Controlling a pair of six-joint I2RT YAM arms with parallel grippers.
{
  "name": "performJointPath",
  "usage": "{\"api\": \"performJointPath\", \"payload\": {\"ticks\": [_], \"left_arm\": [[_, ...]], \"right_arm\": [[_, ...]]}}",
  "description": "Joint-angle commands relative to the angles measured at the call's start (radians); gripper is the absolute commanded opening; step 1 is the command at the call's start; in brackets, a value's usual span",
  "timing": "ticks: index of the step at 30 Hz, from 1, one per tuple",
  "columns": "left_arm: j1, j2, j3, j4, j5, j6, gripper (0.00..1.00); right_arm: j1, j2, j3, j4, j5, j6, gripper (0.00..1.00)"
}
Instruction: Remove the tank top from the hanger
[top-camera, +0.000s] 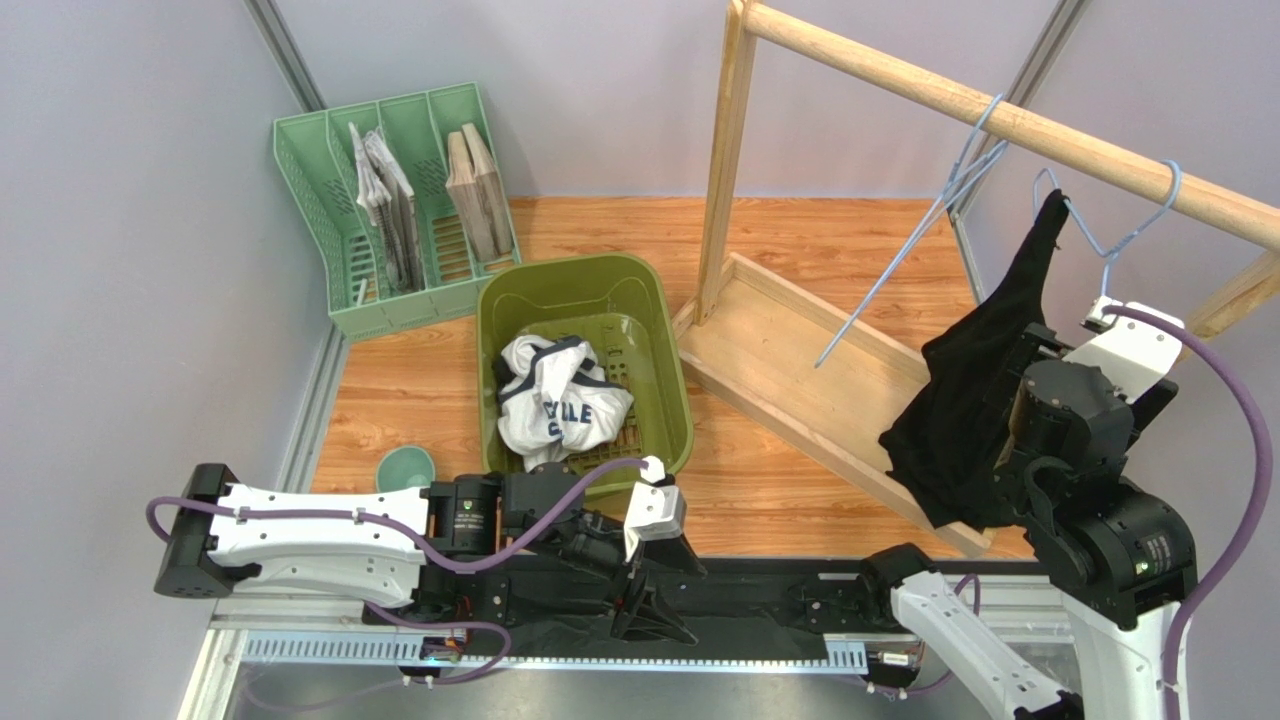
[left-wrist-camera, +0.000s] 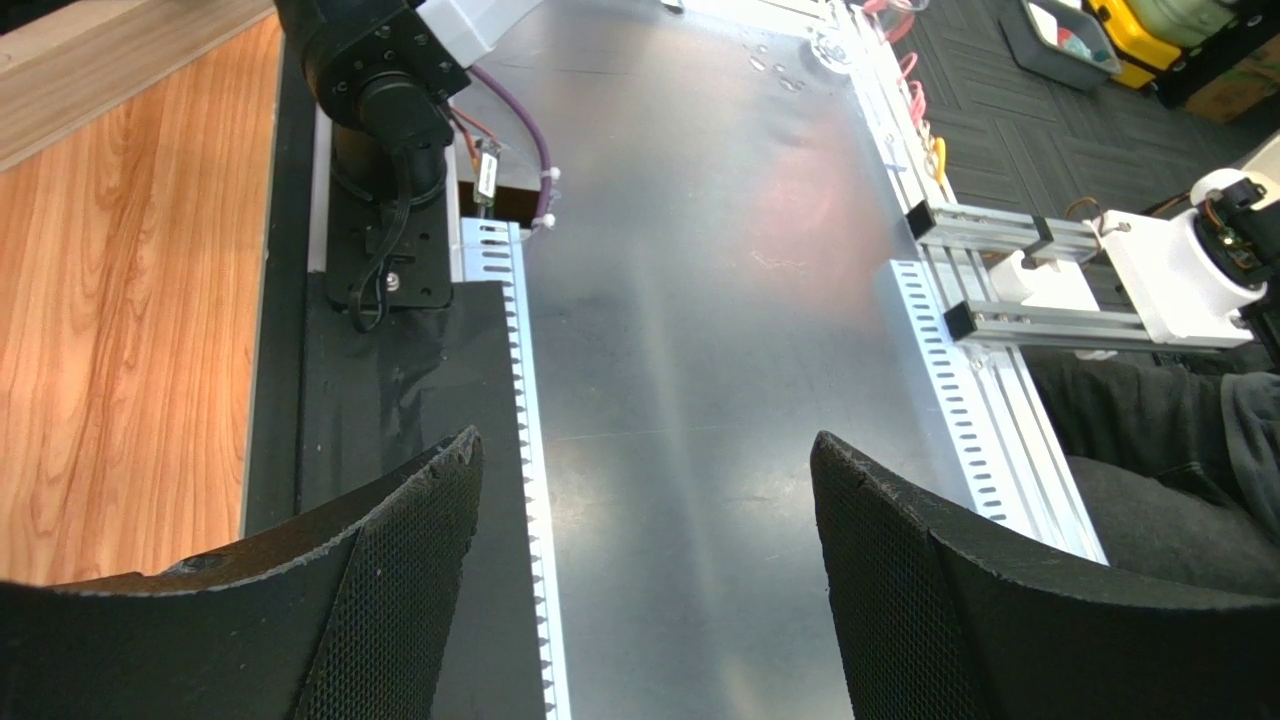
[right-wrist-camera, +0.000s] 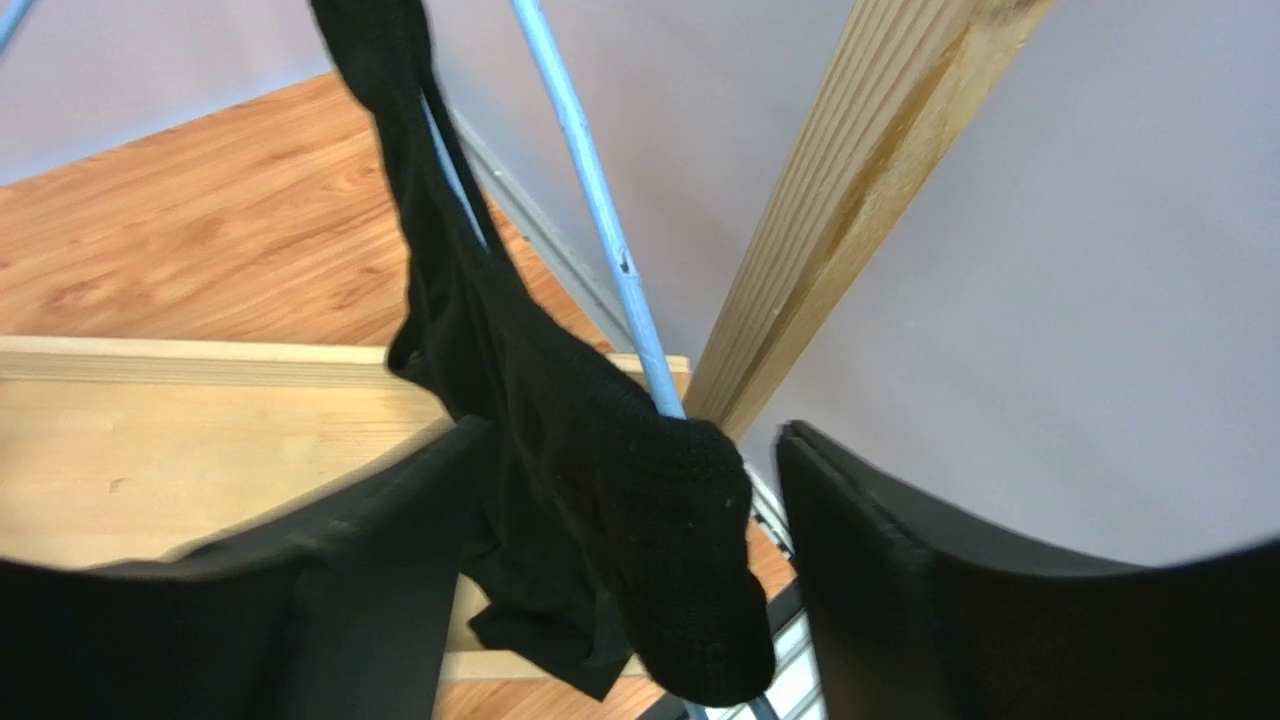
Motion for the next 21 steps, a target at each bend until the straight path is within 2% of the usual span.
{"api": "performJointPath", "payload": {"ticks": [1, 2, 4, 5, 10, 11, 13, 18, 21], "left_arm": [[-0.009, 0.001, 0.007, 0.011, -0.008, -0.004, 0.84], [-0.009, 0.012, 0.012, 0.009, -0.006, -0.004, 0.84], [-0.009, 0.018, 0.017, 0.008, -0.003, -0.005, 0.84], [-0.007, 0.026, 0.021, 0.008, -0.005, -0.007, 0.84], [-0.009, 0.021, 0.032, -0.006, -0.023, -0.007, 0.84], [-0.009, 0.021, 0.032, -0.010, -0.029, -0.007, 0.84], [-0.009, 0.020, 0.034, -0.010, -0.043, -0.005, 0.84], [-0.009, 0.032, 0.044, -0.012, -0.059, -0.005, 0.84], [-0.008, 0.044, 0.047, -0.010, -0.072, -0.011, 0.84]], "right_arm": [[-0.004, -0.020, 0.017, 0.022, -0.078, 0.021, 0.63], [-0.002, -0.022, 0.020, 0.024, -0.084, 0.026, 0.45], [-0.002, -0.023, 0.023, 0.028, -0.089, 0.024, 0.33], [-0.002, -0.025, 0.028, 0.035, -0.089, 0.024, 0.23], [-0.002, -0.020, 0.092, 0.042, -0.171, 0.029, 0.13], [-0.002, -0.019, 0.110, 0.044, -0.196, 0.033, 0.06], [-0.002, -0.010, 0.181, 0.042, -0.280, 0.050, 0.01], [-0.002, 0.023, 0.336, 0.025, -0.470, 0.092, 0.00], [-0.002, 0.010, 0.354, 0.015, -0.546, 0.127, 0.00]]}}
